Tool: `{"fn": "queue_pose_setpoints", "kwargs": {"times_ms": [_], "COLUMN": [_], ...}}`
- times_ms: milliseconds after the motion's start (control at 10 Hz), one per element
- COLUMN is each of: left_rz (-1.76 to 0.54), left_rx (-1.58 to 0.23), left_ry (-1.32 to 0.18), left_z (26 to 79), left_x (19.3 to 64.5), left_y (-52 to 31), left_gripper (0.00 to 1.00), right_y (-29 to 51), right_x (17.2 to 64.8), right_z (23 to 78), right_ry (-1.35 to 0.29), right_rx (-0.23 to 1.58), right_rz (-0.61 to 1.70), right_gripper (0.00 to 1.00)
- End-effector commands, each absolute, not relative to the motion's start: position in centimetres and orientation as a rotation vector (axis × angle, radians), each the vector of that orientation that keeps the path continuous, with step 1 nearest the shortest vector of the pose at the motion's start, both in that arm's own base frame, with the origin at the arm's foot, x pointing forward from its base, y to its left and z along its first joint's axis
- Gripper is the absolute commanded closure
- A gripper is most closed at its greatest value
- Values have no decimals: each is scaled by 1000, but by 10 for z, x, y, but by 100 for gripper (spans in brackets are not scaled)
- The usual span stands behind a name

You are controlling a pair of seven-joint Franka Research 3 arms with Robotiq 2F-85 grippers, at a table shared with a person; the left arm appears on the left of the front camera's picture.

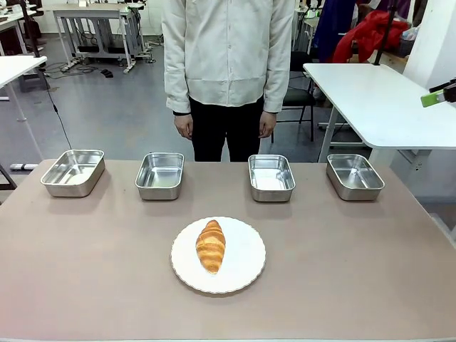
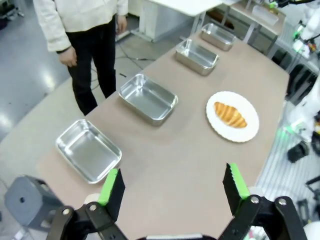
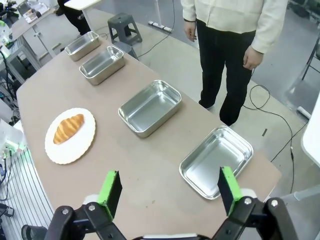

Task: Place the bread in the container.
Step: Place the Butter Roll into the Airtight Container indicated by the human.

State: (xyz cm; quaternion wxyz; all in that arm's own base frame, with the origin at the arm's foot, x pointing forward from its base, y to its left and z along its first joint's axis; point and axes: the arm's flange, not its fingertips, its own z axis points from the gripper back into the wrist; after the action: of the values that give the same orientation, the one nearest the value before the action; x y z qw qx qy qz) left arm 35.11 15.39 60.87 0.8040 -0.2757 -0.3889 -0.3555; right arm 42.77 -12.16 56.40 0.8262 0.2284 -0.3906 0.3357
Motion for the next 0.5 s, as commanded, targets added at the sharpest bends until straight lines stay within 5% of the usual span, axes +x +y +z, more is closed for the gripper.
{"fn": "queue_pose_setpoints", "kwargs": {"times_ms": [0, 400], "left_rz": [-720, -736], "left_rx": [-632, -619], "left_ry": [-826, -820], "left_z": [605, 603], "left_x": [354, 357], "left_y": [147, 149], "left_gripper": [0, 0], "right_y": [-128, -125], "right_x": [434, 431], "right_z": [567, 565], "right_ry": [-842, -819], "right_rx": [504, 492], "right_rz": [721, 705], "right_gripper": [0, 0]}}
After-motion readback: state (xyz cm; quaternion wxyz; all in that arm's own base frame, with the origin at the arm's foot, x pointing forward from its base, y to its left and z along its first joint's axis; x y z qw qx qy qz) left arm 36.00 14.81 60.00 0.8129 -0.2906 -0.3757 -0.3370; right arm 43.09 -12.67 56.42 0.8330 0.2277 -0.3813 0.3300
